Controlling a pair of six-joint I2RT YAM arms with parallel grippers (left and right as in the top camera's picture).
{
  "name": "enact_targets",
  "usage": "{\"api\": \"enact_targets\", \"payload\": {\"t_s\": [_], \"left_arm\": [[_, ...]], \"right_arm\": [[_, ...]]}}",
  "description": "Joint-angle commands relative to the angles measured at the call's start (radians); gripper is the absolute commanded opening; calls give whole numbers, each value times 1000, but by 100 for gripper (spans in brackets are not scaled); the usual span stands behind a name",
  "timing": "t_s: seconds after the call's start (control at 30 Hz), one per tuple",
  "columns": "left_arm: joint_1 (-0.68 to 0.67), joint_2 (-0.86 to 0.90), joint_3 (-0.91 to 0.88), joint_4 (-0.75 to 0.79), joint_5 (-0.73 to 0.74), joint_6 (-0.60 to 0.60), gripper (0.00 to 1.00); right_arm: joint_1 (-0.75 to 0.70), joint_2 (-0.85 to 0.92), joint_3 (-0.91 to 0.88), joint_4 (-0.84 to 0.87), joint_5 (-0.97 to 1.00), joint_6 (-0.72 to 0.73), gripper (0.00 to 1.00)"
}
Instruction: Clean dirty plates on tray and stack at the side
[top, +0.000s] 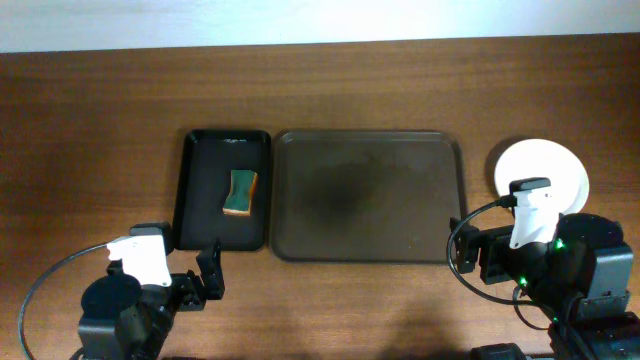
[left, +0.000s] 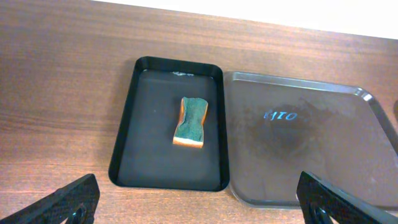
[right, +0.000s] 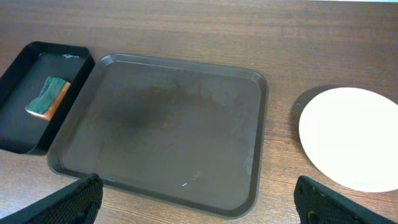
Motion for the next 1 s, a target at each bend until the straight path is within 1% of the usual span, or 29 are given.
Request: {"api": "enact_targets", "payload": {"t_s": [0.0,0.13,0.27,0.37,0.43,0.53,0.6,0.77,0.93,0.97], "left_arm": [[-3,-5,-7,2,-3,16,100],[-3,-5,-7,2,-3,16,100],[-3,-5,-7,2,-3,16,100],[-3,-5,-7,2,-3,16,100],[-3,-5,-7,2,-3,16,100],[-3,-5,-7,2,-3,16,100],[-3,-5,-7,2,-3,16,99],[-3,-5,-7,2,-3,16,100],[-3,-5,-7,2,-3,16,100],[-3,-5,-7,2,-3,16,100]], "right_arm": [[7,3,-7,2,12,-7,99],[7,-36,-16,16,57,-7,99],[8,-175,-125,191,64,-8,99],[16,-333,-276,327,64,-8,99],[37,-472,-411,426,64,-7,99],[58,-621,-585,573,64,-7,99],[62,-680,-680,674,60,-7,99],[61,-687,-837,905,66,-7,99],[60,-687,-997,1192,145,-9,99],[60,-688,-1021,1226,145,-11,99]]}}
